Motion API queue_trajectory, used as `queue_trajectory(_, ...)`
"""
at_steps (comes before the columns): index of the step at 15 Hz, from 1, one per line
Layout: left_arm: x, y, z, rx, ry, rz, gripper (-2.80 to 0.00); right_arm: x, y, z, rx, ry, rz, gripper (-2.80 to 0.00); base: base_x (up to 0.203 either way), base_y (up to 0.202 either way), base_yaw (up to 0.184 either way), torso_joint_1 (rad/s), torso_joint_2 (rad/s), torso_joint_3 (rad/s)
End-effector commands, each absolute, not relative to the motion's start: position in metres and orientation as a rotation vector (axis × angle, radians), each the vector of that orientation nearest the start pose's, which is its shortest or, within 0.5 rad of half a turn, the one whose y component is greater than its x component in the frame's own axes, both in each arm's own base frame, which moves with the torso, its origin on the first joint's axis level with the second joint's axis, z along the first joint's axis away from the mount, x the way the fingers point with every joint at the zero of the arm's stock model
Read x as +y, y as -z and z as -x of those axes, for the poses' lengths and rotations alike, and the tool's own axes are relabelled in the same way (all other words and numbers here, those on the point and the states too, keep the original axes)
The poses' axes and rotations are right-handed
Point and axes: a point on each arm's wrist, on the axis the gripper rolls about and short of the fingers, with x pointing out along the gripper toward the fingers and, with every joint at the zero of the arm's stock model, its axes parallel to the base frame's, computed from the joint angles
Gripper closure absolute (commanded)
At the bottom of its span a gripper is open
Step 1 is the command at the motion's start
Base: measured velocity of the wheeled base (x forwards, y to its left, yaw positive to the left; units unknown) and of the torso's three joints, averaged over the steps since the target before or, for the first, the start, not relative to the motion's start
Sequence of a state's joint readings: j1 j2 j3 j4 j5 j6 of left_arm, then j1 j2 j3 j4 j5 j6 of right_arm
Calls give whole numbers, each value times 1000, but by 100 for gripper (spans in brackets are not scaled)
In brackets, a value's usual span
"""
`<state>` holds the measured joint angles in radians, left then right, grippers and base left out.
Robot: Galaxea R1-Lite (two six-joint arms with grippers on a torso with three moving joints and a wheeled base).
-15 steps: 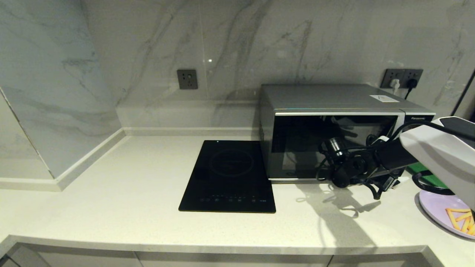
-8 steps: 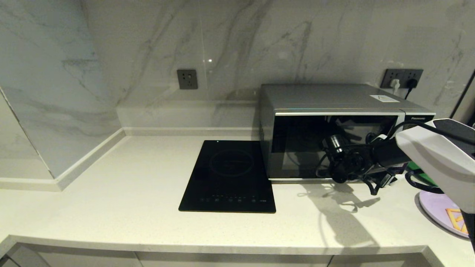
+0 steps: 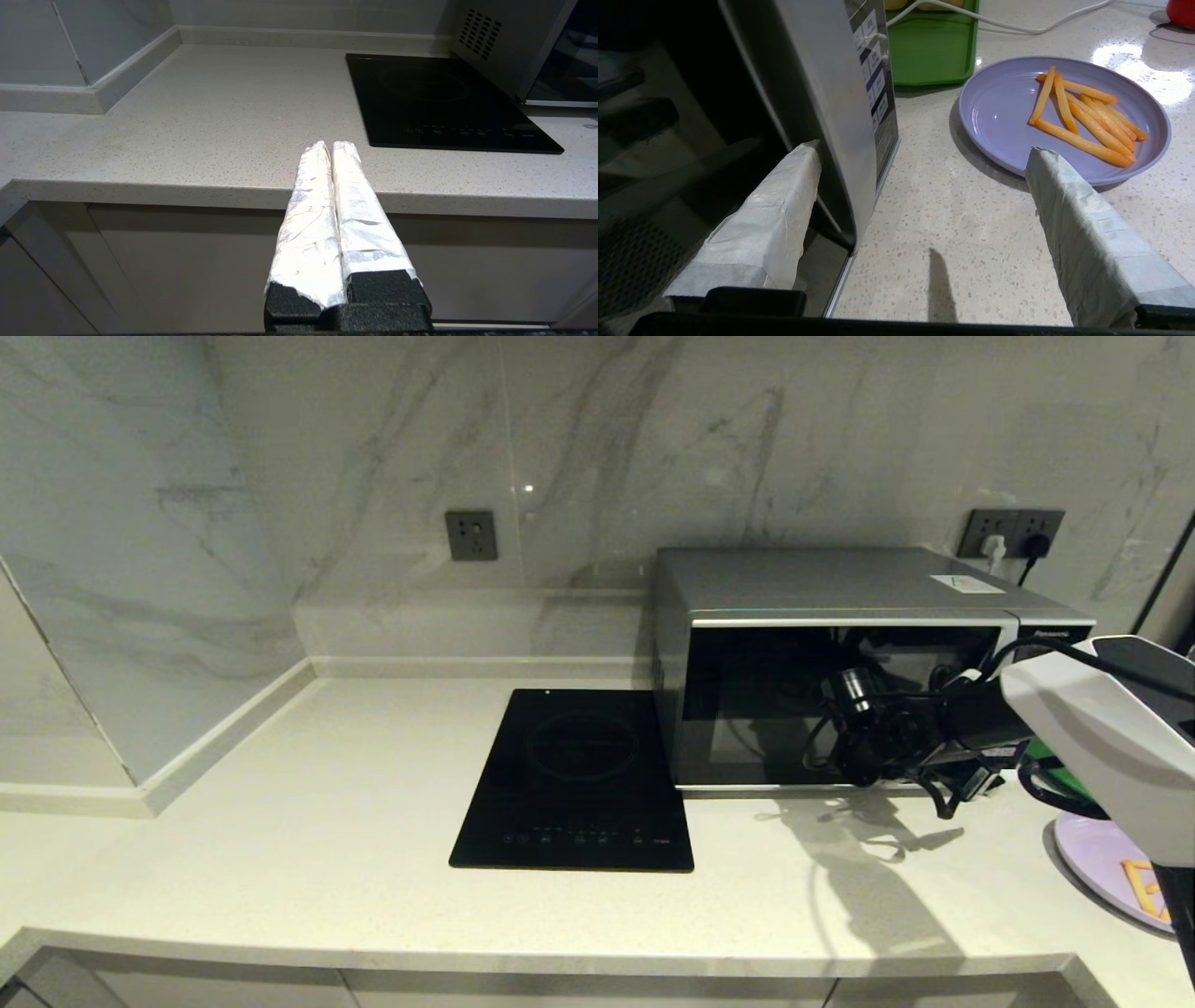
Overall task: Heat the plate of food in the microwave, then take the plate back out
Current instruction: Open the microwave oven
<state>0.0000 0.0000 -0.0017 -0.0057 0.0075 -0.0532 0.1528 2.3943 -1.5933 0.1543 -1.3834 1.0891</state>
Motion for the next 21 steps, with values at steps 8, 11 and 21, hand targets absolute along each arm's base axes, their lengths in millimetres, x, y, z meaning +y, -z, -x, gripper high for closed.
queue_trajectory(8, 0, -77, 23, -8, -7, 54, 0, 32, -73, -438, 10, 1351, -230, -280, 0, 0, 0, 0, 0, 0)
queue_trajectory(11, 0, -77, 23, -8, -7, 54, 0, 25, -70, -432, 16, 1369, -223, -280, 0, 0, 0, 0, 0, 0)
queue_trajectory(21, 0, -77, 23, -8, -7, 54, 0, 38, -85, -389, 24, 1330, -234, -280, 0, 0, 0, 0, 0, 0)
